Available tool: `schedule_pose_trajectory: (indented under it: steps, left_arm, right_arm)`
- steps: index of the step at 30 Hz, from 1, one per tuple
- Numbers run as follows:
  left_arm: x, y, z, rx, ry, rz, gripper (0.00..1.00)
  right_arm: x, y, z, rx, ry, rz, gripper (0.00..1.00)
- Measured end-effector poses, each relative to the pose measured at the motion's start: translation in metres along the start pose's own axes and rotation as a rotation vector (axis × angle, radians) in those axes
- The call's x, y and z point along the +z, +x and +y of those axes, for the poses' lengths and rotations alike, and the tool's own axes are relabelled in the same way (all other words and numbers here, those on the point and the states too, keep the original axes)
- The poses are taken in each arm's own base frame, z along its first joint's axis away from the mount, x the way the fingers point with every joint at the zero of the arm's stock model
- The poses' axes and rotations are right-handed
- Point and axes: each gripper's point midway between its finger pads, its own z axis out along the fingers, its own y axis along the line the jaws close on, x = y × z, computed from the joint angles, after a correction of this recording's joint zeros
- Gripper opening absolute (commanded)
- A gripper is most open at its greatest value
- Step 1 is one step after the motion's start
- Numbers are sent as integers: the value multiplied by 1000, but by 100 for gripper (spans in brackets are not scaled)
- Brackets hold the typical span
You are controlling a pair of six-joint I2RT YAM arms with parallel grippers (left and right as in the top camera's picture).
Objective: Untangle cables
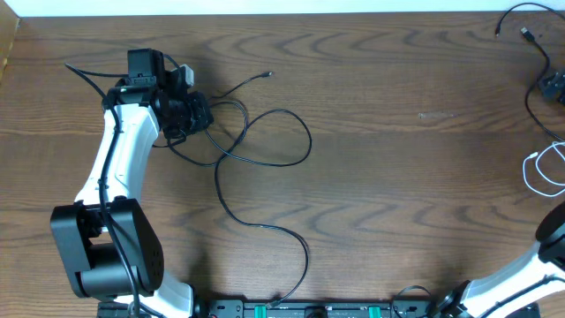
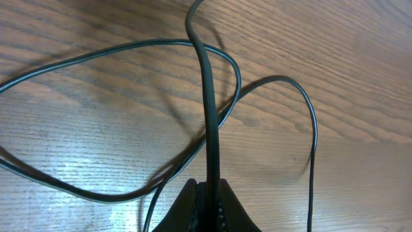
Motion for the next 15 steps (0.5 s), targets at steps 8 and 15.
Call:
schedule_pose_trajectory:
  steps: [8, 15]
  left_arm:
    - [6, 9, -54, 190, 192, 21, 7]
    - [19, 44, -117, 426, 304, 85, 8]
  right_arm:
    - [-26, 42, 108, -202, -176, 126, 97]
    - [-14, 99, 181, -384, -267, 271, 97]
